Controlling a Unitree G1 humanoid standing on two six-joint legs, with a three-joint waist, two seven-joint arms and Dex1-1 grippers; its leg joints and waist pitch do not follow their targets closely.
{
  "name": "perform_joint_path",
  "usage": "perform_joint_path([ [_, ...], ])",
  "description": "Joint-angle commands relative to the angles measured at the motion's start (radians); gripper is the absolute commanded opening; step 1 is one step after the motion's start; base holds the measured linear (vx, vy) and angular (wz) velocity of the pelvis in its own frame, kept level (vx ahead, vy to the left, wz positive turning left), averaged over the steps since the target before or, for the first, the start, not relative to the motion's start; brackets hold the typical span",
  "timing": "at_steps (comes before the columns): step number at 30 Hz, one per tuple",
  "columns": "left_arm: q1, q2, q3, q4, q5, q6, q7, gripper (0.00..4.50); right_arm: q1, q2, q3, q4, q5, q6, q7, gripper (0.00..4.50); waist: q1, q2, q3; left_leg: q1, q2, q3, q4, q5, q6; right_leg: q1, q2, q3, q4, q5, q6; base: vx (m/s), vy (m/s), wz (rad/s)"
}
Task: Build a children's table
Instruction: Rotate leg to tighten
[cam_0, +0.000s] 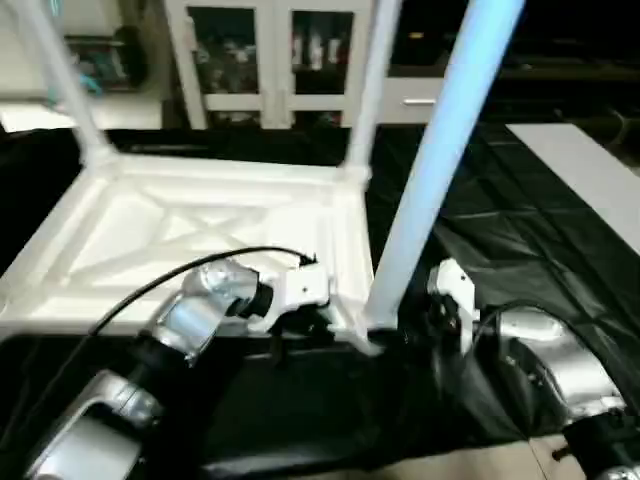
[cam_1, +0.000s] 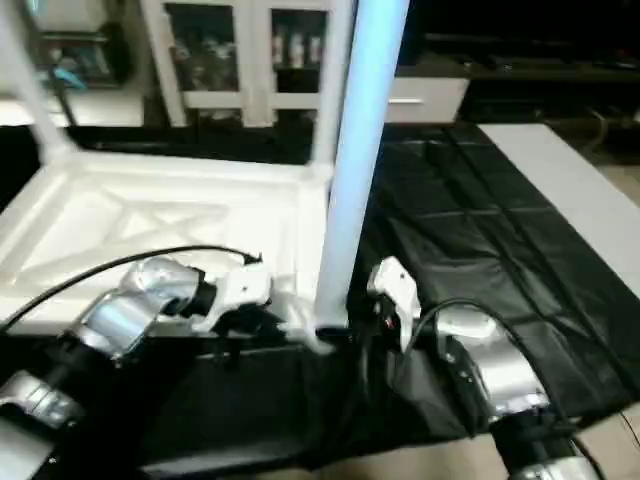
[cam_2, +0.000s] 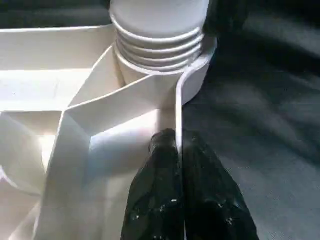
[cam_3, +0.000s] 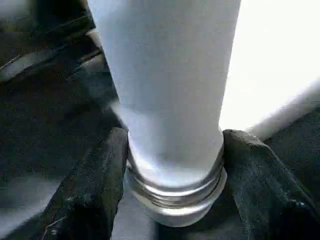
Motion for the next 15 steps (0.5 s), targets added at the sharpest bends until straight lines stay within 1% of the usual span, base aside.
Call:
perform_joint_path([
  [1,-0.046,-0.091,0.008,0.049,-0.006,0.03,0.12,0.0,-0.037,0.066,-0.016,0.062,-0.059,0.03,-0.214,2.63,-0.01,0.002,-0.052,0.02,0.058,-0.057,-0.092,-0.441,-0.075,0.023,-0.061,0.022,-0.086,-0.465,-0.164,0.0,0.0,0.0],
  [2,-0.072,-0.129,0.027,0.095,0.006,0.051,0.213,0.0,-0.057,0.099,-0.011,0.101,-0.104,0.011,-0.309,2.63,-0.015,0.008,-0.05,0.018,0.058,-0.057,-0.092,-0.451,-0.081,0.017,-0.06,0.023,-0.086,-0.47,-0.161,0.0,0.0,0.0],
  [3,-0.082,-0.142,0.034,0.111,0.011,0.058,0.246,0.0,-0.064,0.111,-0.009,0.115,-0.121,0.003,-0.342,2.63,-0.019,0.005,-0.051,0.023,0.057,-0.06,-0.091,-0.462,-0.086,0.016,-0.059,0.019,-0.091,-0.477,-0.157,0.0,0.0,0.0],
  [4,-0.096,-0.164,0.049,0.135,0.013,0.075,0.298,0.0,-0.075,0.129,-0.01,0.138,-0.14,-0.007,-0.389,2.63,-0.024,0.003,-0.053,0.027,0.056,-0.06,-0.087,-0.472,-0.088,0.012,-0.059,0.021,-0.092,-0.467,-0.159,0.0,0.0,0.0],
  [5,-0.114,-0.186,0.063,0.162,0.014,0.087,0.35,0.0,-0.091,0.149,-0.009,0.166,-0.154,-0.013,-0.432,2.63,-0.023,0.01,-0.053,0.029,0.054,-0.06,-0.086,-0.475,-0.075,0.012,-0.06,0.023,-0.096,-0.458,-0.165,0.0,0.0,0.0],
  [6,-0.135,-0.207,0.075,0.194,0.02,0.089,0.408,0.0,-0.111,0.171,-0.009,0.197,-0.176,-0.021,-0.492,2.63,-0.028,0.012,-0.052,0.028,0.053,-0.056,-0.085,-0.476,-0.068,0.009,-0.056,0.022,-0.099,-0.44,-0.169,0.0,0.0,0.0],
  [7,-0.156,-0.227,0.084,0.226,0.028,0.087,0.465,0.0,-0.133,0.196,-0.013,0.236,-0.189,-0.042,-0.55,2.63,-0.028,0.012,-0.055,0.027,0.052,-0.058,-0.086,-0.471,-0.064,0.014,-0.055,0.02,-0.097,-0.419,-0.171,0.0,0.0,0.0],
  [8,-0.17,-0.243,0.094,0.246,0.03,0.076,0.506,0.0,-0.15,0.213,-0.016,0.263,-0.196,-0.056,-0.592,2.63,-0.03,0.011,-0.055,0.025,0.052,-0.056,-0.087,-0.463,-0.061,0.014,-0.054,0.021,-0.098,-0.404,-0.172,0.0,0.0,0.0],
  [9,-0.193,-0.269,0.109,0.282,0.036,0.057,0.566,0.0,-0.18,0.247,-0.028,0.309,-0.202,-0.079,-0.655,2.63,-0.029,0.014,-0.058,0.025,0.052,-0.054,-0.087,-0.438,-0.054,0.015,-0.055,0.023,-0.096,-0.359,-0.186,0.0,0.0,0.0],
  [10,-0.197,-0.273,0.111,0.289,0.037,0.053,0.575,0.0,-0.185,0.253,-0.03,0.317,-0.202,-0.083,-0.665,2.59,-0.032,0.014,-0.058,0.024,0.05,-0.053,-0.085,-0.434,-0.052,0.013,-0.054,0.022,-0.095,-0.347,-0.193,0.0,0.0,0.0],
  [11,-0.217,-0.301,0.124,0.324,0.04,0.024,0.612,0.0,-0.22,0.29,-0.051,0.366,-0.191,-0.108,-0.695,2.56,-0.029,0.013,-0.06,0.025,0.051,-0.052,-0.085,-0.415,-0.043,0.019,-0.055,0.022,-0.094,-0.323,-0.2,0.0,0.0,0.0],
  [12,-0.22,-0.304,0.126,0.329,0.04,0.02,0.615,0.0,-0.224,0.294,-0.053,0.372,-0.191,-0.112,-0.698,2.54,-0.032,0.013,-0.062,0.022,0.05,-0.051,-0.084,-0.405,-0.033,0.019,-0.056,0.022,-0.093,-0.307,-0.206,0.0,0.0,0.0],
  [13,-0.226,-0.31,0.124,0.341,0.042,0.01,0.617,0.0,-0.236,0.305,-0.063,0.388,-0.181,-0.13,-0.692,2.53,-0.027,0.011,-0.064,0.019,0.052,-0.048,-0.084,-0.353,-0.01,0.028,-0.055,0.021,-0.089,-0.237,-0.219,0.0,0.0,0.0],
  [14,-0.226,-0.31,0.121,0.343,0.044,0.004,0.613,0.0,-0.242,0.311,-0.073,0.392,-0.167,-0.141,-0.679,2.53,-0.025,0.012,-0.064,0.019,0.053,-0.047,-0.082,-0.337,-0.001,0.028,-0.057,0.023,-0.086,-0.214,-0.225,0.0,0.0,0.0],
  [15,-0.226,-0.31,0.119,0.344,0.044,0.001,0.611,0.0,-0.244,0.314,-0.078,0.393,-0.16,-0.145,-0.673,2.53,-0.022,0.012,-0.064,0.018,0.054,-0.044,-0.081,-0.311,0.017,0.029,-0.056,0.023,-0.084,-0.185,-0.235,0.0,0.0,0.0],
])
